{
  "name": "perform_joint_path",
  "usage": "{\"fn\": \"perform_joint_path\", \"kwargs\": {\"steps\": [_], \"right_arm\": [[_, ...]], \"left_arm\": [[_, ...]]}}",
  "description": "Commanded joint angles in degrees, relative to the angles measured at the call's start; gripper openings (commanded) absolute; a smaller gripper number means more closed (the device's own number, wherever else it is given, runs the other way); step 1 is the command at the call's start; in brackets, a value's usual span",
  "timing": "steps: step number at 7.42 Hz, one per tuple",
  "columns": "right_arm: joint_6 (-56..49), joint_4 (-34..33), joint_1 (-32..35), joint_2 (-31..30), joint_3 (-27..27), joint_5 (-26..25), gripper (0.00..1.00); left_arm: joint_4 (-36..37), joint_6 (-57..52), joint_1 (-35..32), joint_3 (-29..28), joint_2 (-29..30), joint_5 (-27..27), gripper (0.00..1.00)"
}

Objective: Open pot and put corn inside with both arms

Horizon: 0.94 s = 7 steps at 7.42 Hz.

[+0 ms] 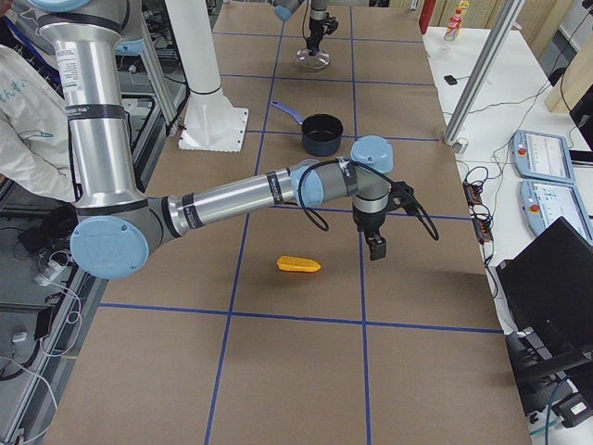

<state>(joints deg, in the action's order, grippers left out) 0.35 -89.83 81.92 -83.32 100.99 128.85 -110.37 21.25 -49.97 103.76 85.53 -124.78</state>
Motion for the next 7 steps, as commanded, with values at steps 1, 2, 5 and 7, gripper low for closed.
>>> {"fn": "perform_joint_path", "kwargs": {"steps": [1,2,5,7], "right_arm": [[-0.1,0.0,0.0,0.0,0.0,0.0,1.00],[0.0,0.0,0.0,0.0,0.0,0.0,1.00],[0.0,0.0,0.0,0.0,0.1,0.1,1.00],[-0.4,1.0,0.0,0.0,0.0,0.2,1.00]], "left_arm": [[-0.3,-0.2,0.1,-0.2,0.2,0.1,0.84],[-1.2,0.1,0.1,-0.2,0.2,0.2,0.97],[-1.1,0.6,-1.2,0.6,1.2,0.1,0.99],[4.3,-3.9,-9.0,0.6,2.3,-3.9,1.00]]}}
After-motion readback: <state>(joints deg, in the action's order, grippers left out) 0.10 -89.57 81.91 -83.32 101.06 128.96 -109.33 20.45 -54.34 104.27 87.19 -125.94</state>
